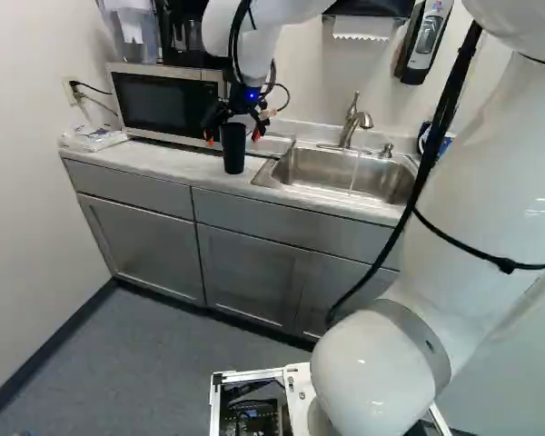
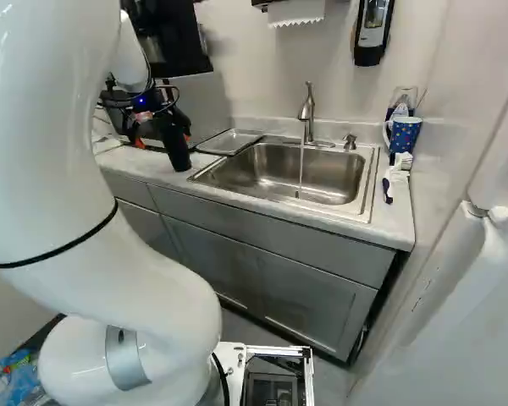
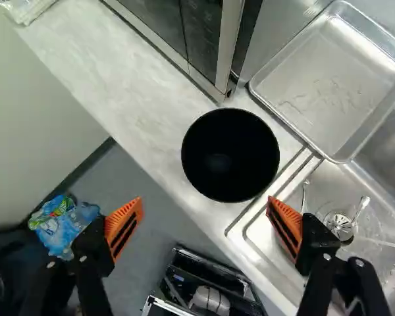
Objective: Rinse the cup and place it in the tray
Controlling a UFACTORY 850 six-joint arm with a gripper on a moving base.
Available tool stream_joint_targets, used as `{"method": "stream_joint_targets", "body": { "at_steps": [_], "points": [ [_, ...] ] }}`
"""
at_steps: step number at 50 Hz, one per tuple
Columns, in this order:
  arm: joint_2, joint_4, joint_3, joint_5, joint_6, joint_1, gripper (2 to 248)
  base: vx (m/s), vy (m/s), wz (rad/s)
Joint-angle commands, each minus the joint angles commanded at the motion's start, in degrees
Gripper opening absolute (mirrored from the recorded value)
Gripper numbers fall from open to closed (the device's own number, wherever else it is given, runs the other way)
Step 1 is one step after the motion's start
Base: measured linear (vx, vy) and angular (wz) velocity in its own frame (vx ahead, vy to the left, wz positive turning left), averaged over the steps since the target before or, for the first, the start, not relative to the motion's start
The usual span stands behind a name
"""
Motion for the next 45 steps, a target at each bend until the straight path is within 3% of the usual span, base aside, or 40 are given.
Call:
{"method": "stream_joint_targets", "body": {
  "at_steps": [15,45],
  "points": [
    [-0.33,0.99,0.56,3.86,0.0,0.1,247,0.0,0.0,0.0],
    [4.81,3.06,5.7,11.72,0.0,-0.83,247,0.0,0.0,0.0]
  ]
}}
